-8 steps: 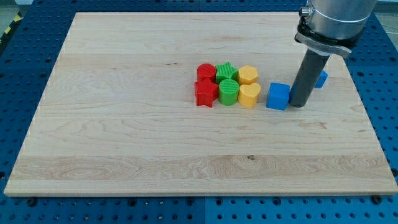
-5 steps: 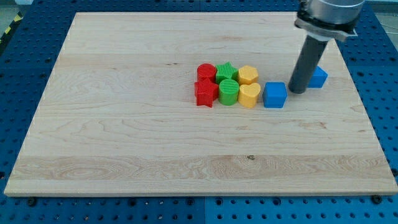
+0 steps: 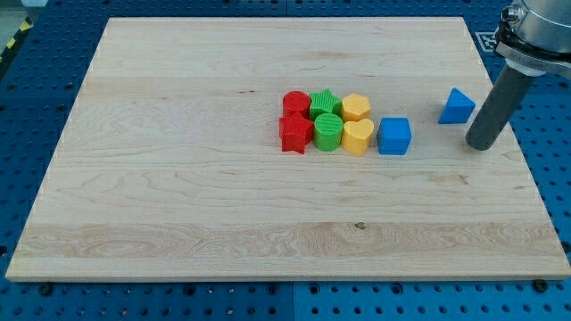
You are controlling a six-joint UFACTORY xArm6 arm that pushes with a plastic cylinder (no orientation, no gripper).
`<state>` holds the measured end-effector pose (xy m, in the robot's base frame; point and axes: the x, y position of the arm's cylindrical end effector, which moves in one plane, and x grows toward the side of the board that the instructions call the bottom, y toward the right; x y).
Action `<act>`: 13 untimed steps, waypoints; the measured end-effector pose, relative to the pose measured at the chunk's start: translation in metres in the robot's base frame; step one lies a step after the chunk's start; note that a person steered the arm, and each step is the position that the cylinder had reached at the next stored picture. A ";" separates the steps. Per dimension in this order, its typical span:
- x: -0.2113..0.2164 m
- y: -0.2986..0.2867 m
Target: Push the blue triangle into yellow blocks
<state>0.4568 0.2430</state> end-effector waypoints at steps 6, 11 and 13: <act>-0.069 -0.008; -0.052 0.023; -0.038 0.001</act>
<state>0.4188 0.2441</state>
